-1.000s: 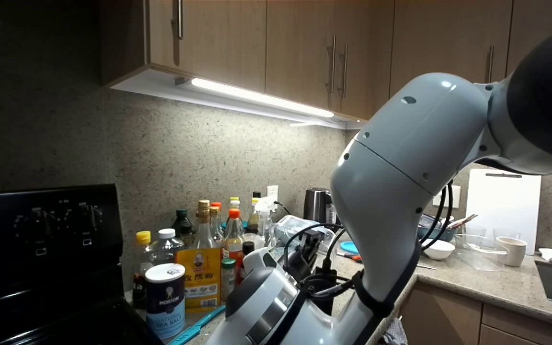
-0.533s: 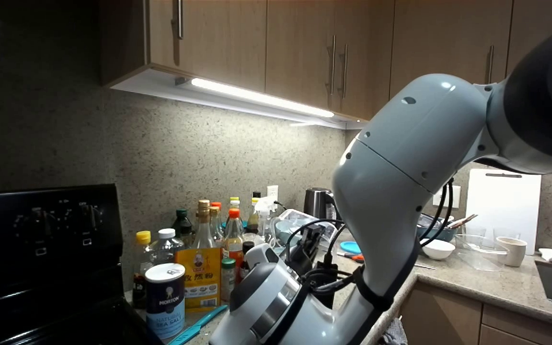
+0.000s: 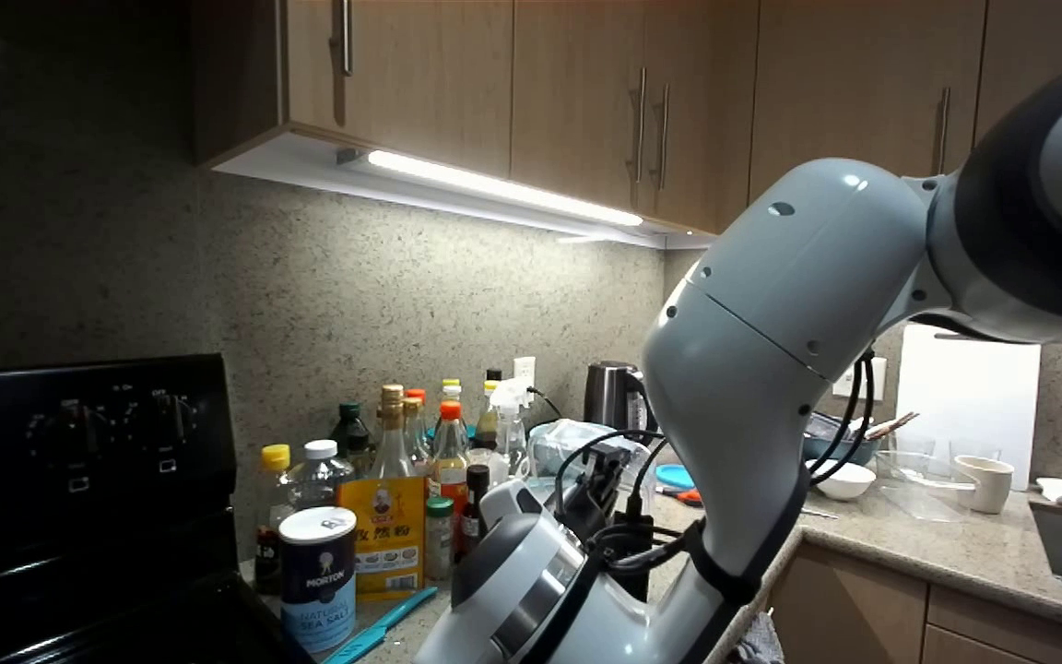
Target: Pour the contents from the clear bowl into the blue bowl
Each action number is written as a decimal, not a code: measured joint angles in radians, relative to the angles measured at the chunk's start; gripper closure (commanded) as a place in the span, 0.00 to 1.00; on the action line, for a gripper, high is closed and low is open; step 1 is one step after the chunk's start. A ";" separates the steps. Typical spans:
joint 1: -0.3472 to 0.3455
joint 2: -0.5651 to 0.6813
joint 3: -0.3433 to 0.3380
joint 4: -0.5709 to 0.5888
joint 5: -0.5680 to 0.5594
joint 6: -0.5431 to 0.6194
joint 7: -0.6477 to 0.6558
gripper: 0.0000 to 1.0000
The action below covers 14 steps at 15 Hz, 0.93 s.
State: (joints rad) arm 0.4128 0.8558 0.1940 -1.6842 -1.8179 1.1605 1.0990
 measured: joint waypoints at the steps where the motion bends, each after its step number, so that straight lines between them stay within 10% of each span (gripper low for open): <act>1: -0.004 0.004 0.007 0.000 0.002 0.019 0.000 0.97; 14: -0.011 -0.016 0.029 0.020 -0.004 0.107 0.000 0.97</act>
State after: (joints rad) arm 0.4021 0.8394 0.2230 -1.6645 -1.8220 1.2680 1.0986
